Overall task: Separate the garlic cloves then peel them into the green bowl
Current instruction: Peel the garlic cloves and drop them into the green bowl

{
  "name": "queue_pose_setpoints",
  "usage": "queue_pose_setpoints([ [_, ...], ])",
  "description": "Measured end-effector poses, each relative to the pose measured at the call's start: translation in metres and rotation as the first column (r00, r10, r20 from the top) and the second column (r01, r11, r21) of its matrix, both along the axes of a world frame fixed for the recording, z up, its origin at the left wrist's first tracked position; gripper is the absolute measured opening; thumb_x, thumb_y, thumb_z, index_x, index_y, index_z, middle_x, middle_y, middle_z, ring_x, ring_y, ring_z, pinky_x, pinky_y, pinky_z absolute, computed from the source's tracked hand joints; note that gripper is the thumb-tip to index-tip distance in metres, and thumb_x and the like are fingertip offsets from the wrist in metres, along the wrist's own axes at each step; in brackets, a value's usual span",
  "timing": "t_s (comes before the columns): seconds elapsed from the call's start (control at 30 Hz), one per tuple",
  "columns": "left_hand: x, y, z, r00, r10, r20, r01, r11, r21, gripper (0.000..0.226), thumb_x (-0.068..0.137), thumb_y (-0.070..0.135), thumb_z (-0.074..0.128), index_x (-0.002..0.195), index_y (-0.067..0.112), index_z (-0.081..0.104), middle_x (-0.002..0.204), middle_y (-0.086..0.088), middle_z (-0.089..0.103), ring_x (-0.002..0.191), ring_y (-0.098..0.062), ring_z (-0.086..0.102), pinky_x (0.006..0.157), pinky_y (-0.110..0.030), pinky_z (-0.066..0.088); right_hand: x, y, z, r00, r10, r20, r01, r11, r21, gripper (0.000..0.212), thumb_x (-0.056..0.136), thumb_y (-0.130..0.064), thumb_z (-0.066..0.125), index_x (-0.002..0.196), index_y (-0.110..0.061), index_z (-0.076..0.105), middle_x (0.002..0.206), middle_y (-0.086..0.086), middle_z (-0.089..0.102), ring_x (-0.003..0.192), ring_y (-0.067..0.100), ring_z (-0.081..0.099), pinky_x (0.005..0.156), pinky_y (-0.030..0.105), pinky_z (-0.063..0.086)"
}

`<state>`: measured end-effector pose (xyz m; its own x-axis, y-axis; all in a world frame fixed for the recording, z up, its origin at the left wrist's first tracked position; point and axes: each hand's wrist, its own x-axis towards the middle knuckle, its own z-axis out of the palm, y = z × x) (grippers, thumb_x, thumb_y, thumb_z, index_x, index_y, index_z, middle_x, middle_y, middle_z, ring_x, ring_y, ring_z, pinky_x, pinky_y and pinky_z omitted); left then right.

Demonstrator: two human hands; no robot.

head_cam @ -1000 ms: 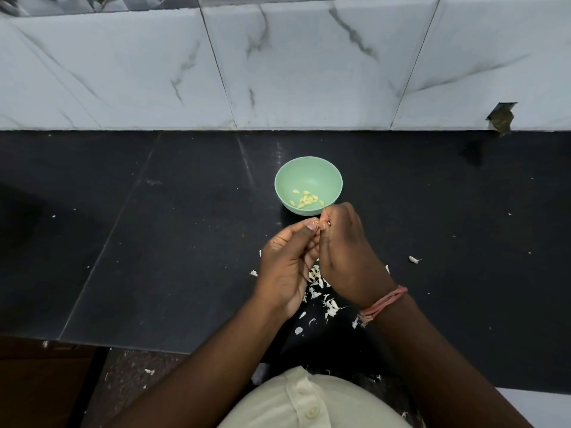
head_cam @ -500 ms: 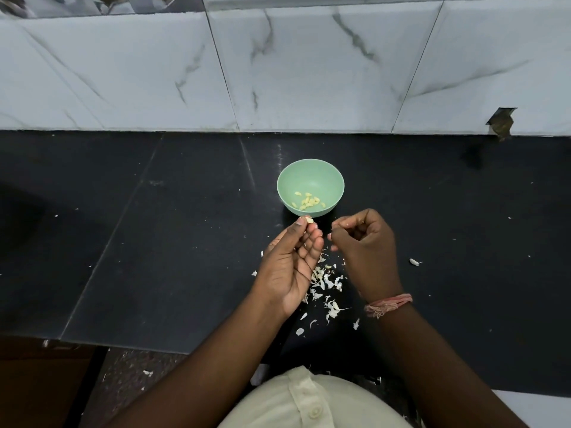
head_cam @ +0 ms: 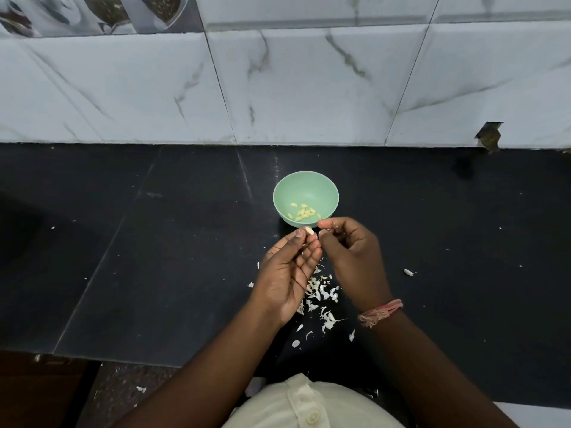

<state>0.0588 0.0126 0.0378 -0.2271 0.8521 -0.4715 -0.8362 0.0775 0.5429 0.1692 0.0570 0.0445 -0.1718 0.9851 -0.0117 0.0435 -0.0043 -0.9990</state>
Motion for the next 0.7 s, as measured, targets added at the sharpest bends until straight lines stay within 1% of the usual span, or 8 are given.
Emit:
queue_pose_setpoints([
  [0.07,0.0,0.002,0.002,1.0,-0.004,-0.021,0.004,1.0,0.014,0.022,0.097,0.006,0.059,0.089,0.003,0.079,0.088,-0.014,0.073,0.079,-0.016,0.072,0.076,-0.024,0.062,0.001,0.003,-0.001,0.999,-0.011,0.042,0.011,1.0,0.021,0.015,0.091,-0.004,0.07,0.098,-0.017,0.074,0.087,0.0,0.075,0.081,0.013,0.072,0.075,0.025,0.058],
  [0.17,-0.002,0.004,0.002,0.999,0.013,-0.05,-0.011,1.0,0.023,0.019,0.098,0.005,0.057,0.097,0.0,0.075,0.088,-0.015,0.074,0.077,-0.016,0.071,0.077,-0.025,0.061,0.002,0.004,-0.003,0.995,-0.013,0.096,0.008,0.999,0.053,0.016,0.087,-0.008,0.077,0.096,-0.021,0.074,0.089,-0.001,0.074,0.083,0.018,0.071,0.077,0.027,0.059],
  [0.3,-0.004,0.007,-0.003,0.992,0.008,-0.125,-0.003,0.999,0.037,0.019,0.1,0.005,0.056,0.108,-0.003,0.071,0.088,-0.016,0.073,0.075,-0.014,0.07,0.074,-0.023,0.061,-0.002,0.007,-0.005,0.981,-0.034,0.189,0.011,0.993,0.118,0.016,0.084,-0.013,0.081,0.094,-0.022,0.073,0.09,-0.005,0.071,0.079,0.009,0.067,0.074,0.023,0.057],
  [0.4,-0.006,0.01,-0.008,0.983,-0.001,-0.186,0.012,0.998,0.054,0.021,0.099,0.007,0.058,0.111,-0.005,0.07,0.1,-0.023,0.074,0.084,-0.018,0.071,0.077,-0.024,0.06,-0.003,0.01,-0.006,0.976,-0.038,0.213,0.012,0.992,0.124,0.014,0.085,-0.011,0.079,0.092,-0.021,0.073,0.088,-0.005,0.071,0.078,0.009,0.069,0.073,0.028,0.06],
  [0.5,-0.007,0.012,-0.01,0.974,0.013,-0.227,0.002,0.998,0.066,0.019,0.098,0.006,0.059,0.108,-0.004,0.072,0.101,-0.024,0.074,0.086,-0.02,0.071,0.079,-0.025,0.06,-0.005,0.012,-0.006,0.975,-0.041,0.22,0.014,0.992,0.122,0.012,0.087,-0.01,0.075,0.092,-0.02,0.073,0.087,-0.003,0.072,0.077,0.011,0.069,0.074,0.032,0.061],
  [0.6,-0.008,0.014,-0.008,0.969,0.028,-0.245,-0.009,0.997,0.078,0.02,0.097,0.005,0.06,0.109,-0.006,0.071,0.098,-0.021,0.074,0.083,-0.018,0.071,0.078,-0.024,0.06,-0.006,0.014,-0.007,0.978,-0.03,0.208,0.009,0.995,0.1,0.009,0.09,-0.011,0.071,0.093,-0.019,0.073,0.084,-0.002,0.073,0.078,0.013,0.071,0.075,0.037,0.061],
  [0.7,-0.008,0.015,-0.005,0.968,0.031,-0.249,-0.01,0.996,0.085,0.02,0.096,0.004,0.061,0.109,-0.007,0.07,0.096,-0.019,0.074,0.081,-0.016,0.07,0.076,-0.023,0.06,-0.009,0.015,-0.008,0.984,-0.017,0.178,0.003,0.997,0.08,0.006,0.093,-0.013,0.068,0.095,-0.018,0.072,0.086,-0.003,0.074,0.081,0.013,0.071,0.079,0.037,0.06],
])
